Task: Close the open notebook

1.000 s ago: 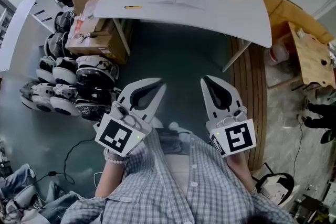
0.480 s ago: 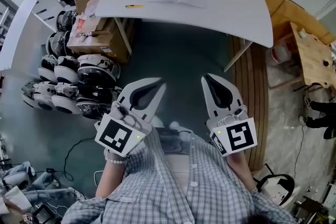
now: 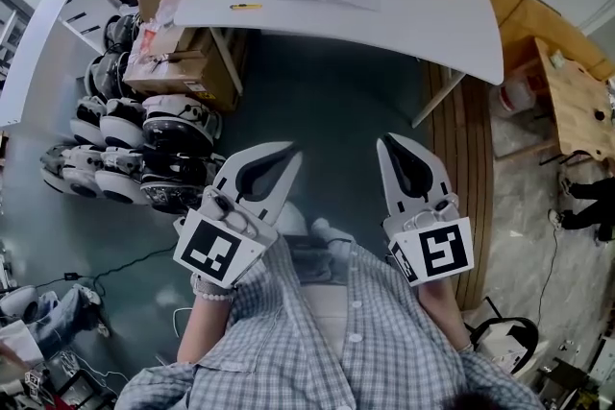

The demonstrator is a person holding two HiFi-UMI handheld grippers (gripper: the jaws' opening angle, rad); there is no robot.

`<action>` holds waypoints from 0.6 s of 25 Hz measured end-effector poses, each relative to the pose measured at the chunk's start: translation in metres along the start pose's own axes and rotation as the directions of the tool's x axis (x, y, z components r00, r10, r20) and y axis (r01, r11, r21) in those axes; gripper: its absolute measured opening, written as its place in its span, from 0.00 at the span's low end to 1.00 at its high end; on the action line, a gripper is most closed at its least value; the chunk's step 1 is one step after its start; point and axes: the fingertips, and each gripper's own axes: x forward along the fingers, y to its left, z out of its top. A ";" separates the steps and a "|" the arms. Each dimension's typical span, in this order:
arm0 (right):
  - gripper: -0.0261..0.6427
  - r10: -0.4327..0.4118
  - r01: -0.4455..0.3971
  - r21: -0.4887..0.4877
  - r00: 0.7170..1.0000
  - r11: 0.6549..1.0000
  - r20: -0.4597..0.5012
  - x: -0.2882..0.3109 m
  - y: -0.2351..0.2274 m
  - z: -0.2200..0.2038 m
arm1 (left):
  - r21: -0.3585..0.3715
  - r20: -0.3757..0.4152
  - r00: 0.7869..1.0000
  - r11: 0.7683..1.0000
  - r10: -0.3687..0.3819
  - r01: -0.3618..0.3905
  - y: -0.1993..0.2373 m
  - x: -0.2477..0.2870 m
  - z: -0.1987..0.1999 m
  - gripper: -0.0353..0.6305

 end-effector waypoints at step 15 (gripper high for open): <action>0.07 -0.057 0.057 -0.028 0.998 0.998 -0.005 0.060 -0.021 0.013 | -0.010 0.017 0.998 0.998 -0.058 0.058 0.062 0.038 0.011 0.06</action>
